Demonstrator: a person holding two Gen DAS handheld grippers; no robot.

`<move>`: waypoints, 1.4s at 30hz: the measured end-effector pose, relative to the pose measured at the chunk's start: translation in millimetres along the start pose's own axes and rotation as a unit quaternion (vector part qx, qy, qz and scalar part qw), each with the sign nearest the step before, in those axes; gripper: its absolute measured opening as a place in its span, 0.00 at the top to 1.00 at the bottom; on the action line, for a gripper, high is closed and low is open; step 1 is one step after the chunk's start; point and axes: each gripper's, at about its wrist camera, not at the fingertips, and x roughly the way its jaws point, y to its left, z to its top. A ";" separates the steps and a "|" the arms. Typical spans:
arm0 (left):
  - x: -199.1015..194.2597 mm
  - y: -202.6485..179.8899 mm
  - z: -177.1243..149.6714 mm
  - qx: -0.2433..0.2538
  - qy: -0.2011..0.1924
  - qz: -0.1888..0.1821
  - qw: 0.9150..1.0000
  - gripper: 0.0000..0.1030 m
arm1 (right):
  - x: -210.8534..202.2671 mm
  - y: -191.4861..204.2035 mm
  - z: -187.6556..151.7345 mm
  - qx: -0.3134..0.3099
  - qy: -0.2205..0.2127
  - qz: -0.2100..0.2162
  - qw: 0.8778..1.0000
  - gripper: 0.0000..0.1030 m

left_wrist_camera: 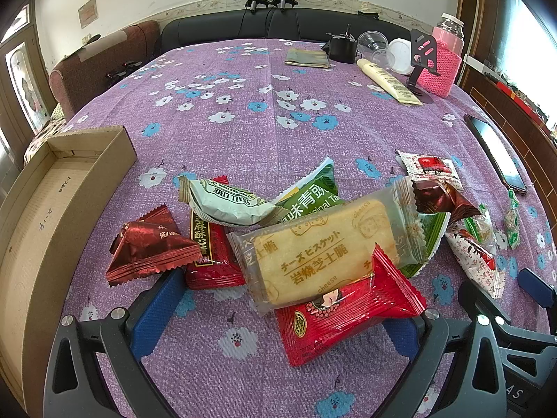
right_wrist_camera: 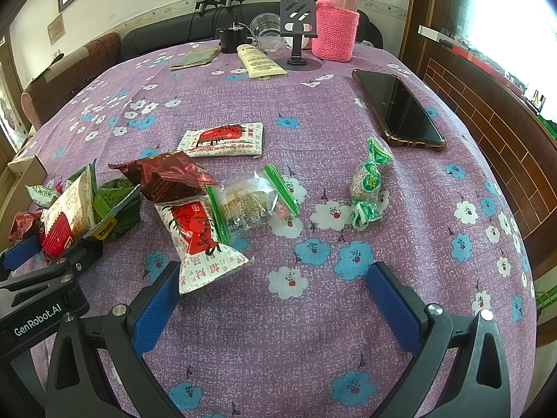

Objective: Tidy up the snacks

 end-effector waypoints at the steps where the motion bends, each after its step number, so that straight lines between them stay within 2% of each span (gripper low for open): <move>1: -0.1 -0.1 0.0 0.000 0.000 0.000 1.000 0.00 | 0.0 0.0 0.0 0.000 0.000 0.000 1.000 0.00; 6: -0.4 0.0 -0.4 0.004 0.001 -0.004 1.000 0.00 | 0.0 0.0 0.0 0.001 0.000 0.000 1.000 0.00; 10: -1.3 0.1 0.8 0.035 0.018 -0.026 0.999 0.00 | -1.2 0.6 -1.2 0.012 0.006 -0.005 1.000 0.00; 15: -1.6 1.9 0.4 0.078 0.031 -0.049 0.995 0.00 | -3.7 1.2 -3.7 0.017 0.040 -0.010 0.999 0.00; 19: -9.2 4.7 -7.4 0.102 0.034 -0.072 0.992 0.01 | -9.1 2.6 -9.2 0.012 0.041 -0.008 0.999 0.00; 21: -17.4 9.3 -11.6 0.101 0.031 -0.094 0.990 0.06 | -10.1 2.3 -11.2 0.009 0.035 -0.006 0.999 0.00; 23: -33.3 16.8 -15.8 0.092 0.026 -0.146 0.985 0.25 | -11.3 2.2 -12.3 0.009 0.032 -0.005 0.999 0.00; 25: -56.5 26.3 -17.3 0.091 -0.009 -0.171 0.981 0.27 | -12.8 2.1 -13.6 0.009 0.032 -0.006 0.999 0.00; 27: -84.8 35.3 -18.5 0.099 -0.062 -0.165 0.979 0.27 | -16.1 1.9 -16.2 0.008 0.028 -0.007 1.000 0.02; 28: -106.1 44.1 -18.0 0.101 -0.101 -0.164 0.976 0.27 | -21.0 1.4 -18.2 0.009 0.020 -0.006 1.000 0.04; 30: -132.3 58.9 -15.1 0.092 -0.143 -0.161 0.972 0.27 | -32.9 1.0 -19.2 0.010 0.004 -0.001 1.000 0.10; 31: -148.7 69.4 -13.7 0.081 -0.168 -0.162 0.969 0.27 | -47.6 2.3 -20.5 0.006 -0.018 0.006 1.000 0.11; 33: -173.3 92.0 -7.6 0.059 -0.208 -0.170 0.961 0.06 | -76.9 8.5 -23.5 -0.012 -0.077 0.016 0.997 0.11; 34: -179.6 102.8 -3.9 0.049 -0.217 -0.174 0.959 0.00 | -87.6 11.6 -25.9 -0.021 -0.100 0.016 0.995 0.11; 35: -181.4 114.2 1.1 0.041 -0.217 -0.182 0.958 0.00 | -98.7 16.1 -28.8 -0.032 -0.128 0.026 0.991 0.10; 36: -176.8 120.1 6.0 0.034 -0.204 -0.186 0.961 0.00 | -104.0 20.4 -30.2 -0.040 -0.136 0.051 0.989 0.10; 38: -161.9 130.7 12.4 0.014 -0.178 -0.180 0.967 0.00 | -99.2 30.8 -26.6 -0.053 -0.101 0.087 0.990 0.10; 39: -154.5 135.3 12.1 0.004 -0.171 -0.172 0.970 0.01 | -94.0 37.5 -24.9 -0.059 -0.082 0.109 0.989 0.14; 40: -143.3 140.9 11.9 -0.007 -0.160 -0.168 0.973 0.03 | -88.0 45.9 -24.2 -0.068 -0.070 0.132 0.986 0.17; 42: -131.4 145.7 7.0 -0.016 -0.139 -0.178 0.974 0.14 | -78.6 64.1 -23.8 -0.088 -0.055 0.151 0.983 0.28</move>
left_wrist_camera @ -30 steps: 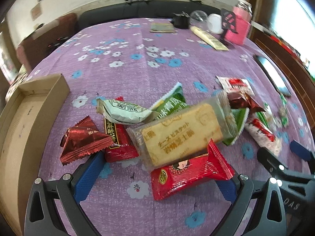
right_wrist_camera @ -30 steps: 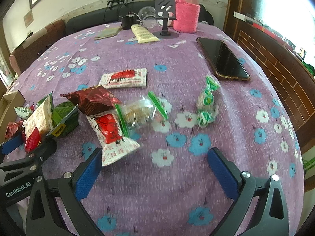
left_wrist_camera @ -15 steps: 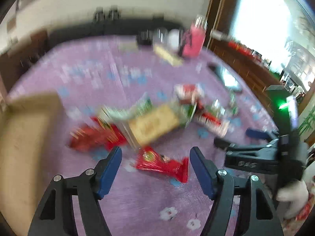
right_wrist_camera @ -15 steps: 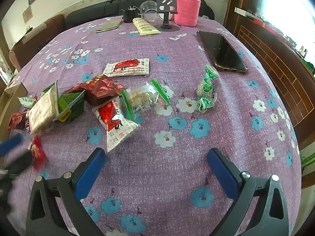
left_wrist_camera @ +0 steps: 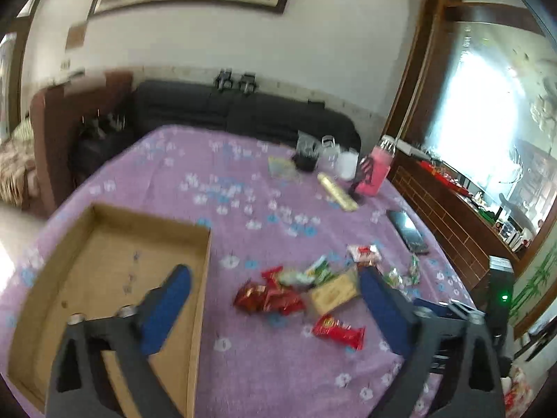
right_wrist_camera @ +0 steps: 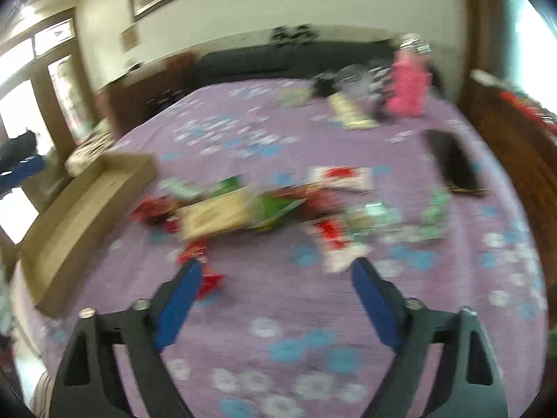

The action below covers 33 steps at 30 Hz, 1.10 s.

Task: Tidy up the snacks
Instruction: 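Grasp the cheese biscuit packet with the left tool while the right tool grasps a red candy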

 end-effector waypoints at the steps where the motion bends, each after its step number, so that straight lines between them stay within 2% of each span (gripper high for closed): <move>1: 9.0 6.8 -3.6 -0.011 0.018 -0.008 1.000 0.20 | 8.6 6.7 2.2 -0.009 0.008 0.014 1.000 0.29; 5: 20.4 11.4 -13.2 -0.012 0.048 -0.017 0.999 0.26 | 37.9 34.3 4.3 -0.053 0.032 0.041 0.997 0.32; 7: 21.8 8.8 -13.6 -0.004 0.056 -0.021 0.998 0.26 | 51.1 45.7 3.2 -0.073 0.045 0.039 0.996 0.44; 8: 25.9 5.4 -13.5 0.005 0.063 -0.024 0.998 0.26 | 54.6 49.5 2.5 -0.078 0.054 0.042 0.995 0.60; 9: 30.4 0.7 -13.6 0.017 0.070 -0.025 0.997 0.26 | 58.3 50.3 1.0 -0.080 0.058 0.039 0.994 0.71; 11: 38.0 -7.5 -13.3 0.039 0.080 -0.028 0.996 0.26 | 56.1 46.6 0.5 -0.072 0.064 0.050 0.994 0.83; 15: 63.1 -31.9 -17.5 0.088 0.109 -0.057 0.989 0.26 | 42.0 26.3 -8.8 -0.039 0.065 0.054 0.996 0.83; 18: 88.7 -57.5 -22.7 0.139 0.132 -0.077 0.978 0.27 | 31.8 4.6 -15.9 -0.005 0.061 0.055 0.997 0.83; 19: 94.8 -64.6 -24.2 0.154 0.137 -0.077 0.975 0.33 | 29.1 -5.0 -18.7 0.011 0.056 0.056 0.997 0.83; 20: 105.5 -75.2 -27.4 0.183 0.146 -0.071 0.970 0.38 | 29.1 -11.8 -19.6 0.022 0.053 0.057 0.997 0.83; 23: 128.4 -92.9 -31.7 0.246 0.148 -0.046 0.957 0.39 | 30.6 -27.1 -19.1 0.053 0.048 0.071 0.995 0.83; 29: 149.9 -111.0 -40.6 0.321 0.157 -0.021 0.934 0.41 | 33.4 -32.2 -17.5 0.067 0.044 0.085 0.993 0.83; 30: 150.6 -113.4 -41.8 0.323 0.163 -0.023 0.932 0.46 | 33.2 -33.0 -17.9 0.069 0.044 0.086 0.993 0.83; 31: 151.5 -113.9 -42.2 0.319 0.176 -0.029 0.931 0.61 | 33.5 -34.3 -17.6 0.073 0.044 0.088 0.992 0.83; 32: 154.0 -114.3 -42.7 0.312 0.191 -0.038 0.930 0.67 | 33.9 -35.5 -17.9 0.076 0.044 0.090 0.992 0.83; 33: 154.9 -114.5 -44.1 0.306 0.199 -0.042 0.930 0.67 | 33.8 -36.7 -17.9 0.078 0.044 0.092 0.992 0.83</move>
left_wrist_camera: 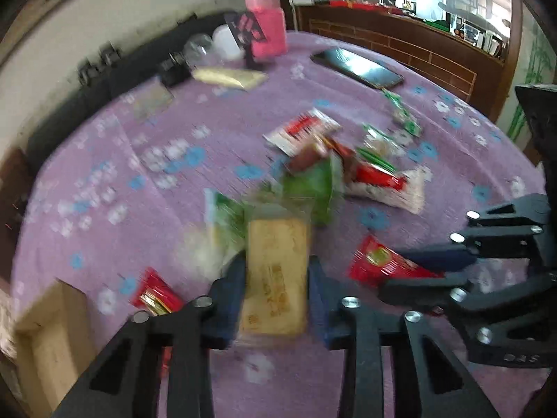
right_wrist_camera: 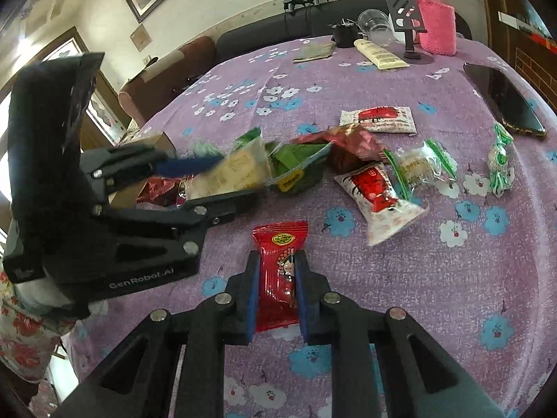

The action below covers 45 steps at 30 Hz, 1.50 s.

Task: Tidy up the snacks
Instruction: 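Grasp the cheese biscuit packet with the left tool while the right tool grasps a red candy, then carry both packets to the cardboard box and release them inside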

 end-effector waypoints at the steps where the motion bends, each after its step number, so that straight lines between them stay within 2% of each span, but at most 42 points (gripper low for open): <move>1: -0.5 -1.7 -3.1 -0.001 0.002 0.000 1.000 0.67 | -0.2 -0.6 -0.1 0.002 0.000 0.001 1.000 0.83; 7: -10.5 -0.7 -23.8 -0.030 0.006 -0.018 0.999 0.66 | -0.4 1.1 -0.7 0.000 -0.001 -0.001 1.000 0.83; 9: -7.0 -0.9 -24.9 -0.039 0.004 -0.011 0.999 0.62 | -0.4 1.0 -0.7 -0.001 0.000 -0.001 1.000 0.83; 11: -3.8 -3.6 -23.8 -0.044 -0.001 -0.005 0.999 0.53 | -0.6 1.0 -0.6 0.000 0.000 0.000 1.000 0.83; 13: -1.9 -6.0 -20.6 -0.046 -0.004 -0.002 0.999 0.53 | -0.6 0.4 -0.6 0.001 -0.001 0.001 1.000 0.83; 15: -2.3 -7.3 -19.7 -0.051 -0.001 -0.005 0.999 0.66 | -0.7 0.8 -0.8 0.001 -0.003 0.001 1.000 0.83; 19: -18.6 -3.3 -27.8 -0.073 -0.012 -0.009 0.997 0.67 | -1.3 1.8 -1.5 -0.002 -0.006 -0.005 1.000 0.84; 22: -46.3 9.7 -39.9 -0.109 -0.039 -0.019 0.993 0.67 | -3.8 3.4 -1.8 -0.005 -0.016 -0.017 1.000 0.84; 25: -82.8 27.5 -56.0 -0.147 -0.069 -0.019 0.986 0.67 | -8.2 4.7 -0.7 -0.005 -0.027 -0.023 0.999 0.84; 27: -112.9 46.0 -73.5 -0.176 -0.092 -0.011 0.980 0.66 | -11.6 4.8 1.5 0.010 -0.022 -0.009 1.000 0.83; 31: -153.5 84.2 -109.7 -0.222 -0.116 0.034 0.967 0.66 | -28.7 31.6 11.4 0.007 -0.033 0.022 0.999 0.83; 33: -164.9 106.8 -131.9 -0.250 -0.115 0.071 0.959 0.66 | -34.7 57.4 18.7 -0.007 -0.034 0.044 0.998 0.83; 38: -174.1 159.5 -191.8 -0.334 -0.100 0.111 0.931 0.66 | -22.1 134.0 30.7 -0.052 -0.011 0.098 0.994 0.83; 41: -170.5 175.5 -215.9 -0.358 -0.086 0.125 0.921 0.66 | 3.4 178.2 31.9 -0.065 0.019 0.127 0.990 0.83; 45: -164.7 188.3 -233.6 -0.375 -0.071 0.137 0.914 0.66 | 41.5 227.4 26.3 -0.084 0.055 0.143 0.985 0.83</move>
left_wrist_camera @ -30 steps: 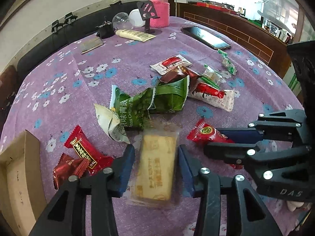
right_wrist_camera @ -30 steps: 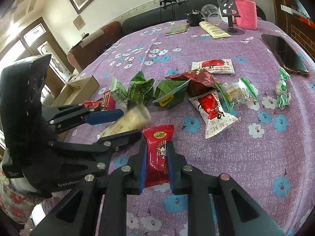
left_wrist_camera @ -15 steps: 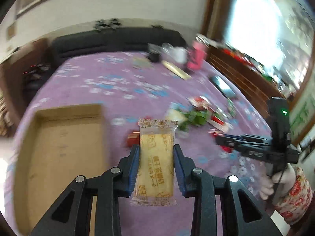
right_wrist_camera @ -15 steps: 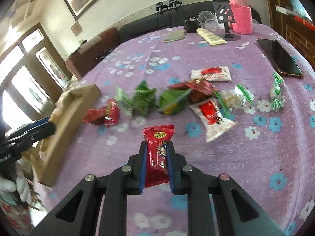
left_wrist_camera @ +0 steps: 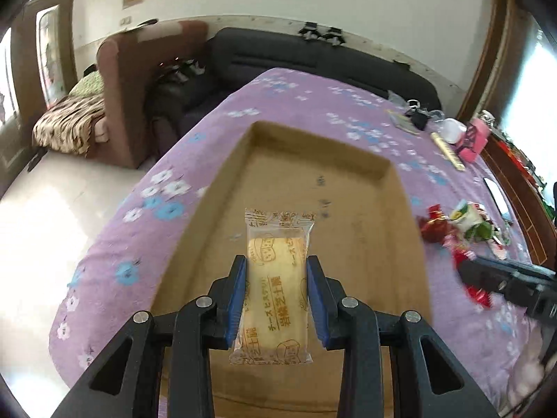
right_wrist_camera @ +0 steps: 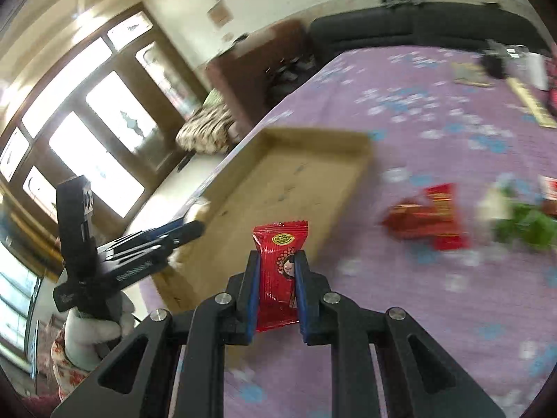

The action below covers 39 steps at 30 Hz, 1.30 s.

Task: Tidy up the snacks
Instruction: 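Carry both packets to the cardboard box and release them inside, then grasp a red foil candy with the left tool while the right tool grasps a red candy bar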

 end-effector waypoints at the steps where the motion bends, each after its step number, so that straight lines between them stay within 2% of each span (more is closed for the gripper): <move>1: 1.8 4.1 -1.7 -0.004 0.003 0.003 1.000 0.66 | 13.5 7.4 0.4 -0.001 0.011 0.004 1.000 0.83; 5: 5.5 19.7 -5.7 -0.016 0.007 0.005 1.000 0.66 | 60.4 28.3 -0.8 -0.014 0.046 -0.003 0.999 0.83; 9: 4.3 27.6 -5.2 -0.021 0.004 0.011 1.000 0.64 | 81.1 37.3 0.4 -0.023 0.057 -0.017 0.998 0.82; 12: -0.4 31.2 -3.7 -0.034 -0.003 0.003 0.999 0.61 | 82.8 41.2 0.8 -0.029 0.050 -0.032 0.998 0.80; 14: -5.3 31.1 -2.5 -0.039 -0.011 0.001 0.999 0.53 | 74.1 43.5 -3.2 -0.034 0.044 -0.025 0.998 0.80; 18: -21.6 24.6 -0.2 -0.041 -0.036 -0.011 0.998 0.47 | 49.4 44.7 -4.0 -0.049 0.017 -0.026 0.998 0.79; 21: -36.2 14.6 2.1 -0.029 -0.059 -0.029 0.997 0.44 | 11.8 25.0 -1.0 -0.042 -0.022 -0.037 0.998 0.75; 24: -46.1 2.6 5.0 -0.013 -0.079 -0.043 0.996 0.36 | -22.8 -12.7 0.9 -0.024 -0.059 -0.087 0.994 0.75; 26: -50.3 -7.0 6.3 -0.008 -0.089 -0.056 0.994 0.35 | -36.7 -48.3 3.6 -0.003 -0.066 -0.135 0.989 0.75; 28: -50.6 -17.4 7.3 -0.004 -0.092 -0.072 0.993 0.35 | -42.8 -73.3 5.8 0.016 -0.069 -0.164 0.984 0.75; 32: -49.1 -39.2 7.4 0.018 -0.089 -0.090 0.992 0.35 | -31.9 -113.6 17.1 0.046 -0.059 -0.190 0.979 0.75; 39: -43.6 -70.6 10.4 0.047 -0.079 -0.105 0.990 0.35 | 12.2 -130.5 34.3 0.052 -0.024 -0.207 0.977 0.75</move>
